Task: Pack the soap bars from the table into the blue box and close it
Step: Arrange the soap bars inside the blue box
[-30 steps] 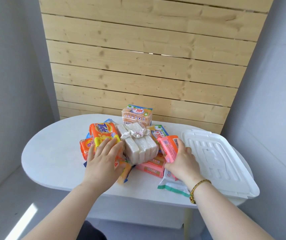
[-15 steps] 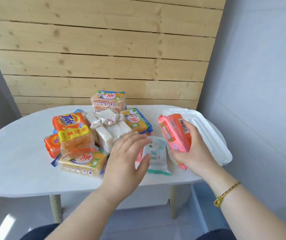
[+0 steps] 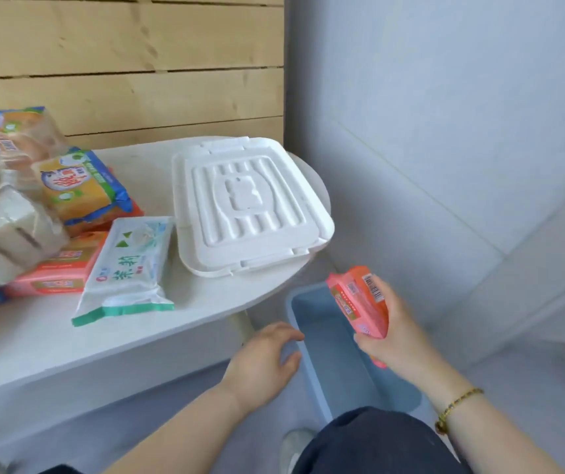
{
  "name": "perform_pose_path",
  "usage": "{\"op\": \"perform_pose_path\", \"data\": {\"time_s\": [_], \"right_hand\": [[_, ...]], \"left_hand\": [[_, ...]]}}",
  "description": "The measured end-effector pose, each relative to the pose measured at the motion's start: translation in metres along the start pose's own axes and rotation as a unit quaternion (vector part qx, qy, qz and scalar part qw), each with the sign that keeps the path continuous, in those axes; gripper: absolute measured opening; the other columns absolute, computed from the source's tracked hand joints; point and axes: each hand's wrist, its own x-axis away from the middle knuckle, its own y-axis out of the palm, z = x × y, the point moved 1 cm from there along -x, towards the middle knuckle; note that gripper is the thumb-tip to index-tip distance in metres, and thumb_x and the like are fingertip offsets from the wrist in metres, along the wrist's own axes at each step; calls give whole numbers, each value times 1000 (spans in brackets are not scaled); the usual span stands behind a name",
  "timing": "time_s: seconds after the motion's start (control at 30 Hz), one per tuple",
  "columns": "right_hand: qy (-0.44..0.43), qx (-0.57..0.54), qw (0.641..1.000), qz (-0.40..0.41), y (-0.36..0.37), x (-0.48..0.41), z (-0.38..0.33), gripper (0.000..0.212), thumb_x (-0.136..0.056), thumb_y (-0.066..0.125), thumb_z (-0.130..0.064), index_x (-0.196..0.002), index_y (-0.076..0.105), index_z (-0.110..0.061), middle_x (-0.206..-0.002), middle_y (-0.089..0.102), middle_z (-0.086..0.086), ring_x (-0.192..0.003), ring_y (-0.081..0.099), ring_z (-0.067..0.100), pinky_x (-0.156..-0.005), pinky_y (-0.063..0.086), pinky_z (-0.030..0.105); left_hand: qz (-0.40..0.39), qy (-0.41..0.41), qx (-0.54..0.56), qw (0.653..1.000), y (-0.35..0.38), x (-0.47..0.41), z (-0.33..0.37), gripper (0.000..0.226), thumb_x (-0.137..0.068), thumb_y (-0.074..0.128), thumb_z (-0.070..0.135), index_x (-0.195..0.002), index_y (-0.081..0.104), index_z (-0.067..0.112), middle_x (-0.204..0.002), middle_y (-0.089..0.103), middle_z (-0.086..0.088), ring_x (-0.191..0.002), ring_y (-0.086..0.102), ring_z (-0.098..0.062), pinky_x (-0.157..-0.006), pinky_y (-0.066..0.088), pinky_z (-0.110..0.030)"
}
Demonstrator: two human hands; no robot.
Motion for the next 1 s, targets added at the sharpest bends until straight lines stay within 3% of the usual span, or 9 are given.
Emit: {"op": "perform_pose_path", "data": {"time_s": [0.1,0.27,0.43,0.57,0.73,0.8,0.87,0.93,1.0], "right_hand": [[43,6,999,-9,21,-11,40,86,-66,67,-19,-136,23,-41,-113,39,-9,-96,51,15,-66,54,31],[99,26,994,-29,66,-33,97,80,-68,66,-21,-136,26,-36,-116,46,-2,-103,56,23,-82,53,36],[150,63,984,-69,105,-50,135,80,-75,65,-33,-140,19,-33,-132,42,-1,-113,51,21,-89,50,32],[185,58,976,-102,123,-62,154,82,-77,64,-35,-141,14,-32,-136,40,2,-118,49,23,-97,47,39],[259,-59,956,-125,138,-76,168,84,-75,66,-18,-143,17,-27,-137,37,6,-116,49,26,-96,47,40],[282,-164,937,-120,143,-77,171,77,-77,65,-11,-142,23,-20,-134,42,8,-110,51,23,-91,48,35],[296,-233,917,-130,145,-74,173,71,-80,63,-8,-140,26,-18,-125,48,5,-101,50,16,-75,48,20],[301,-267,903,-149,147,-70,176,66,-84,59,-9,-140,26,-19,-112,49,-2,-92,51,11,-56,44,7],[296,-292,894,-168,149,-67,178,62,-86,57,-10,-140,28,-19,-106,51,-5,-83,52,4,-49,44,3]], "left_hand": [[-54,-58,-14,997,32,-27,-17,42,-90,46,22,-132,38,18,-144,32,2,-130,33,-12,-103,24,-18],[-85,-162,14,983,73,-70,-44,64,-90,49,26,-142,13,15,-153,15,-2,-139,17,-14,-108,19,-23],[-35,-325,165,931,101,-107,-64,78,-87,56,19,-143,3,10,-150,24,-13,-132,34,-30,-108,32,-40],[-49,-359,290,885,111,-130,-71,44,-87,48,4,-128,34,10,-115,57,-17,-100,59,-33,-82,51,-45],[-85,-342,338,873,125,-126,-58,39,-87,45,0,-121,36,16,-101,60,-8,-84,61,-20,-65,54,-36],[-101,-329,345,873,134,-116,-53,42,-88,46,1,-124,35,19,-109,60,-9,-92,61,-24,-74,55,-43],[-102,-321,356,872,137,-111,-51,44,-88,48,2,-126,34,20,-116,58,-10,-98,61,-26,-78,55,-45],[-105,-318,365,868,138,-111,-54,44,-89,49,3,-127,34,21,-117,58,-9,-96,61,-24,-76,55,-43],[-111,-318,371,866,139,-112,-56,43,-89,50,5,-126,34,21,-111,59,-6,-91,61,-20,-72,56,-37]]}}
